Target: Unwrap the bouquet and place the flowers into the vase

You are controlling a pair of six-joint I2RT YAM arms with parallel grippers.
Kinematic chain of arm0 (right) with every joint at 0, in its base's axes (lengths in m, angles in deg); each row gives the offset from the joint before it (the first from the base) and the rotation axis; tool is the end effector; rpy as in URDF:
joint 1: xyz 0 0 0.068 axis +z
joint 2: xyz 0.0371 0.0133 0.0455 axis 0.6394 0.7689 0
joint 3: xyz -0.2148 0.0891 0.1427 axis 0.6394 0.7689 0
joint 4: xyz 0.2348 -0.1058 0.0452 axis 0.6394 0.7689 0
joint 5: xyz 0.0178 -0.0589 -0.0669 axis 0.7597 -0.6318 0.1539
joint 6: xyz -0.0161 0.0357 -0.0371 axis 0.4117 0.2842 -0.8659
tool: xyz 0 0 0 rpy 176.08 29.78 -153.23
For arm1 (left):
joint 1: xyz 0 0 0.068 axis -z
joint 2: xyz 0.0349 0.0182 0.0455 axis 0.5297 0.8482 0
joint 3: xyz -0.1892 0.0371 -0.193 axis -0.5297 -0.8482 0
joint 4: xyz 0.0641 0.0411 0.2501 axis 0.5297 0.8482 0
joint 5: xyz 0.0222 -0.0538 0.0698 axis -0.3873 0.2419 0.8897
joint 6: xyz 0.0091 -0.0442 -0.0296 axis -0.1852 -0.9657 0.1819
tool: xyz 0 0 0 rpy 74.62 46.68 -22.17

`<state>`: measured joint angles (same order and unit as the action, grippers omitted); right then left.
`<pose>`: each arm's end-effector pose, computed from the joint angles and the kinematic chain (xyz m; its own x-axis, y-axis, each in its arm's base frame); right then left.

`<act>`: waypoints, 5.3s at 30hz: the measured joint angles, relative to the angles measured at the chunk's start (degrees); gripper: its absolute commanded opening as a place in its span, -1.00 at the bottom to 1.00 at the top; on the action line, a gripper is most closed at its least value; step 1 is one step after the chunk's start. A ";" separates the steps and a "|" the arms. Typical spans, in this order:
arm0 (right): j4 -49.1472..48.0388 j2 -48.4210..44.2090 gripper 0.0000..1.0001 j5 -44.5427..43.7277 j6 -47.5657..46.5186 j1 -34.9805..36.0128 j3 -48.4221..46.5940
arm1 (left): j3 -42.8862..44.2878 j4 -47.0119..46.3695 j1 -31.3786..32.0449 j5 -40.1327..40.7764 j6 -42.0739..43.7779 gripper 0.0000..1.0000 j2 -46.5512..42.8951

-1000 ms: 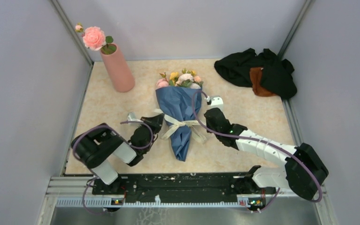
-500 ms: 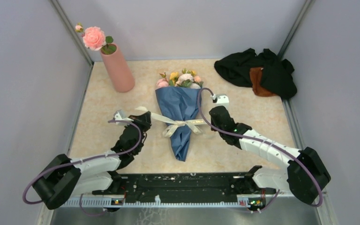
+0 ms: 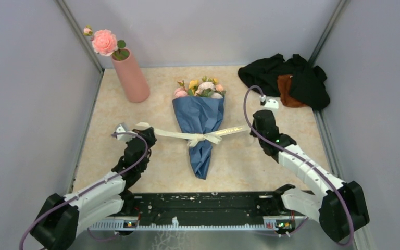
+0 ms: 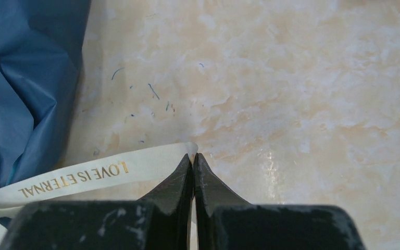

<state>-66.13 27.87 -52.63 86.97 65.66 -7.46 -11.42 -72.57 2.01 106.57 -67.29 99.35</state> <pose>0.2092 0.0856 0.2375 -0.5229 0.1219 -0.8437 0.0964 0.9918 0.0836 0.1625 -0.0818 0.1840 -0.0281 -0.6907 -0.7226 -0.1832 0.7142 -0.6755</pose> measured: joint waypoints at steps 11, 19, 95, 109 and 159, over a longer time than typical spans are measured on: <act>0.52 -0.68 -1.00 1.57 0.48 -4.48 -0.04 | 0.44 10.75 -7.19 -7.19 0.68 -1.00 -4.94; 0.59 -0.68 -1.00 5.77 1.36 -14.32 -0.04 | 1.84 16.65 -14.03 -10.36 1.51 -1.00 -10.05; 5.64 4.42 -0.04 16.46 -0.24 -4.37 -12.85 | 11.74 22.40 -9.57 -36.74 15.28 0.98 -2.01; 5.29 21.35 -0.37 14.56 -0.59 11.28 -18.03 | 14.38 17.40 8.13 -29.49 17.42 0.81 12.63; 3.82 30.99 -0.54 14.95 -0.66 24.94 -19.85 | 18.23 11.63 9.81 -24.13 15.72 0.05 30.56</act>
<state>-62.31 58.86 -37.68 86.32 90.59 -27.31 6.81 -60.95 11.83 82.44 -51.57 129.91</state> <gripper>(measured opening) 0.229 0.681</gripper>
